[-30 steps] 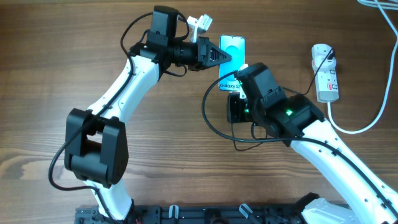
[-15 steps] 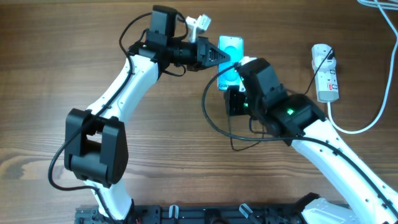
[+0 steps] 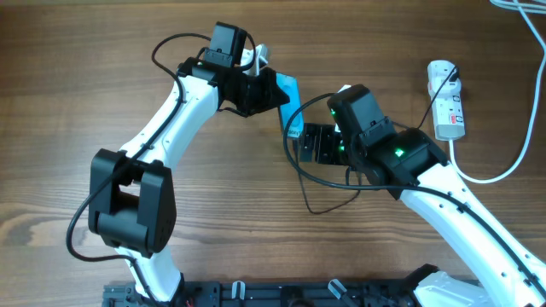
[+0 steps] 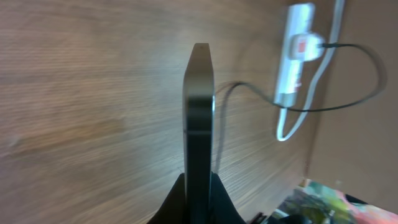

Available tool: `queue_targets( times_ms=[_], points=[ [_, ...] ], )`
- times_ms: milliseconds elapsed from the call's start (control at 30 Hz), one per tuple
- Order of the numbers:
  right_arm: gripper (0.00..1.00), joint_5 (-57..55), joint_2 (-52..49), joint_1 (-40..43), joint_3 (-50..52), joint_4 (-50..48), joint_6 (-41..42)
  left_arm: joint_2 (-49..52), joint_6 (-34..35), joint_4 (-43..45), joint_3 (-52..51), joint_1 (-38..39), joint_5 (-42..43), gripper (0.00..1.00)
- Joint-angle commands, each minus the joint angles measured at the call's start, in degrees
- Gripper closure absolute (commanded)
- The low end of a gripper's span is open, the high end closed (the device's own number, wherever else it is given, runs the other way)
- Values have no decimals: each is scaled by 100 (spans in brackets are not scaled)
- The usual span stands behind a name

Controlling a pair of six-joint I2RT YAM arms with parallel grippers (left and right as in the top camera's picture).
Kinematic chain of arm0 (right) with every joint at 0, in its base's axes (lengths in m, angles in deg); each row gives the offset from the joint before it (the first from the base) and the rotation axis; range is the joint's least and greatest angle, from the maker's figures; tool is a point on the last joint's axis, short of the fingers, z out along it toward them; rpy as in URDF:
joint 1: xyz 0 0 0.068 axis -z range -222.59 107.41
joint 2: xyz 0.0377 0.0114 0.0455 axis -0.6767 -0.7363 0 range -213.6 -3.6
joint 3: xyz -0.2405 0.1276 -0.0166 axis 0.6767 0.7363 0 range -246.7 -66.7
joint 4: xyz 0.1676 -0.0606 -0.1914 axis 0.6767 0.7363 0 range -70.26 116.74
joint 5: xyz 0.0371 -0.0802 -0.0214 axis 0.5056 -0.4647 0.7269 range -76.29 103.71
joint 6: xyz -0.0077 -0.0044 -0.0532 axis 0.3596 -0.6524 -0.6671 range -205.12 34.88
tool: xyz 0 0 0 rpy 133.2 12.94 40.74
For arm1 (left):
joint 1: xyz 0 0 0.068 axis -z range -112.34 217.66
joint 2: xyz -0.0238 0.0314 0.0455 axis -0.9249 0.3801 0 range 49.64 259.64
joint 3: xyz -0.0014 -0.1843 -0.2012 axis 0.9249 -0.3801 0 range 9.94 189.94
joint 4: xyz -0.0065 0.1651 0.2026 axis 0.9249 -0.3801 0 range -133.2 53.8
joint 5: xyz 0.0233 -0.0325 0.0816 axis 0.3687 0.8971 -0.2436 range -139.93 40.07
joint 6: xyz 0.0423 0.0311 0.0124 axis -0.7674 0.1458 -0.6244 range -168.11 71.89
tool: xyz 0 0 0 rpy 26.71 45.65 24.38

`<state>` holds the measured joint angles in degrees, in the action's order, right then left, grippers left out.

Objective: Plug charger to phone and switch on socket
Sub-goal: 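Lower the phone flat onto the table with the left gripper and release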

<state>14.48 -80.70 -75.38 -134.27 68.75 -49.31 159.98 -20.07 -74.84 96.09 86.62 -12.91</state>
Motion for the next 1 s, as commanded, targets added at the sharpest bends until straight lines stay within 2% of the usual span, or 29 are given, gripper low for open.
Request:
queue_targets(
  times_ms=[0, 100, 400, 500, 967],
  points=[
    [0, -94, 44, 26, -105, 17, 326, -111, -258, -459, 9, -42, -476, 96],
    [0, -96, 44, 26, -33, 55, 323, 48, -258, -577, 9, 15, -474, 96],
    [0, -74, -44, 26, 9, 267, 348, 855, -258, -186, 9, 428, -275, 96],
    [0, 9, -44, 24, 9, 264, 531, 951, -260, -94, 9, 496, -37, 96],
    [0, 186, -44, 24, 9, 232, 533, 1270, -385, 251, 9, 634, -63, 96]
  ],
)
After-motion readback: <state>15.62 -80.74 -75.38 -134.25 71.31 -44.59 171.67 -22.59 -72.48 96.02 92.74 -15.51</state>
